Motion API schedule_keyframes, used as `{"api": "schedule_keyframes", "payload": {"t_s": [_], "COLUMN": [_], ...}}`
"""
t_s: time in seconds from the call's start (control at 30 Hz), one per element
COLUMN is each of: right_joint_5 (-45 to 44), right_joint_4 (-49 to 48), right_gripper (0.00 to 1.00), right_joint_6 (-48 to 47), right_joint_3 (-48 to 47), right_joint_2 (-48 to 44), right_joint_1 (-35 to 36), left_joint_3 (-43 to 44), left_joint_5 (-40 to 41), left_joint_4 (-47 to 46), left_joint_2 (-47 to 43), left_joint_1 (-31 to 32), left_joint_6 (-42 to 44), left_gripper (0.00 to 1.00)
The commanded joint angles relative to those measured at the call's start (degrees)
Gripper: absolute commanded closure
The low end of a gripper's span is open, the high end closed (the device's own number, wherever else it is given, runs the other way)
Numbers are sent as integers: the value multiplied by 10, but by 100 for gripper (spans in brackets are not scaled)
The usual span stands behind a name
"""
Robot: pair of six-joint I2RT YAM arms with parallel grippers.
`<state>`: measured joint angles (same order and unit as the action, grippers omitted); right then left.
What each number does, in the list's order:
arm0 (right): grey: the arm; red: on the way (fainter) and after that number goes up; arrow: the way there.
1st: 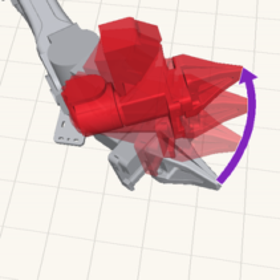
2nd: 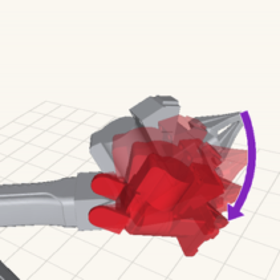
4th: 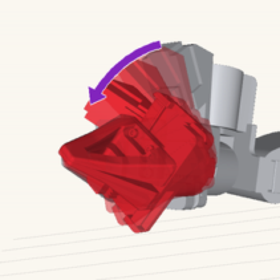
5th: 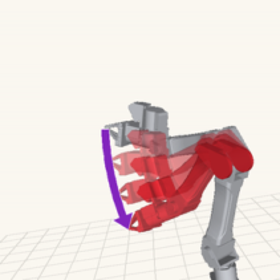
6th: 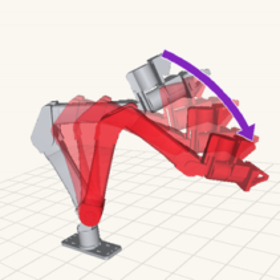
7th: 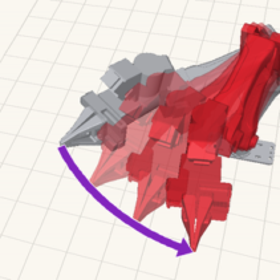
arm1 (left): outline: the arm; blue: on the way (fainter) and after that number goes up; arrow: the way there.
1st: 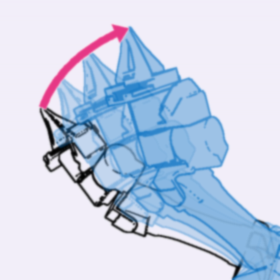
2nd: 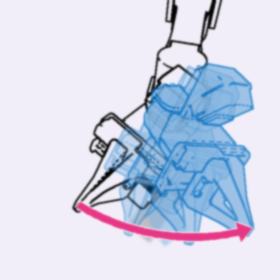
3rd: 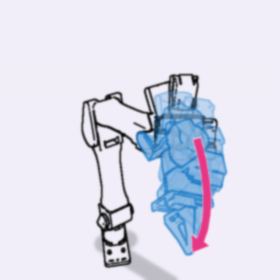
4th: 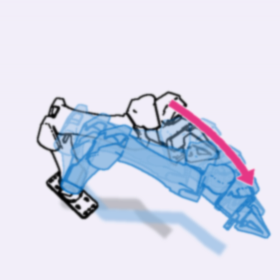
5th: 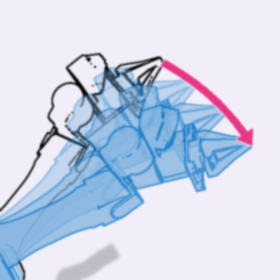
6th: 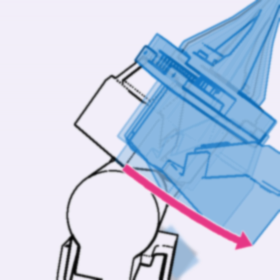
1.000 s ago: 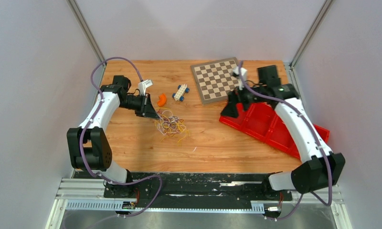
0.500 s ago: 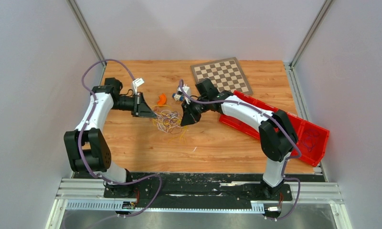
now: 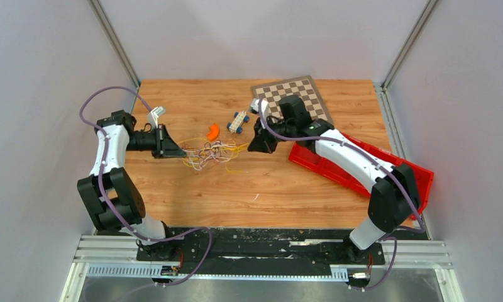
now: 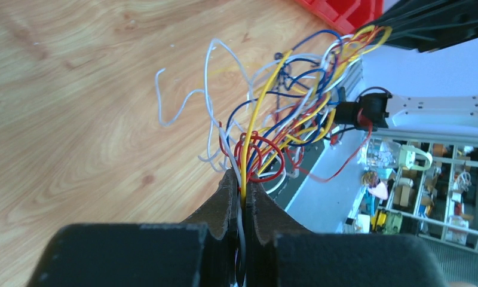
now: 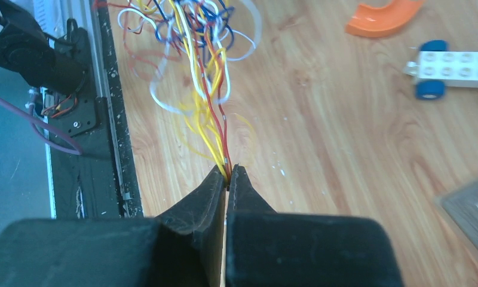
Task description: Untangle the cables
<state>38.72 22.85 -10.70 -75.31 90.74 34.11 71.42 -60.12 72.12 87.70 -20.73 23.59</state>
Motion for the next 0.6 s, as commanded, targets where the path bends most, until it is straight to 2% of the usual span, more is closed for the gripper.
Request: {"api": "schedule_keyframes", "payload": {"t_s": [0.0, 0.2, 0.33, 0.47, 0.53, 0.57], "right_joint_5": [-87, -110, -28, 26, 32, 33], "right_joint_4": [107, 139, 154, 128, 94, 84], "right_gripper": [100, 100, 98, 40, 25, 22], "right_joint_6": [-31, -55, -51, -26, -26, -29], "right_joint_3": [18, 8, 16, 35, 46, 46], "right_joint_2": [-66, -122, -137, -127, -121, -115], "right_joint_1": [-77, -128, -132, -99, -72, -58], "left_joint_3": [1, -36, -37, -8, -7, -12], "left_joint_5": [128, 165, 112, 10, -10, -13], "left_joint_4": [-52, -71, -37, 68, 88, 90], "left_joint_2": [7, 23, 34, 38, 19, 2], "left_joint_1": [-70, -93, -95, -73, -51, -41], "left_joint_6": [36, 57, 84, 153, 167, 173], "left_gripper": [100, 99, 97, 91, 90, 90]}}
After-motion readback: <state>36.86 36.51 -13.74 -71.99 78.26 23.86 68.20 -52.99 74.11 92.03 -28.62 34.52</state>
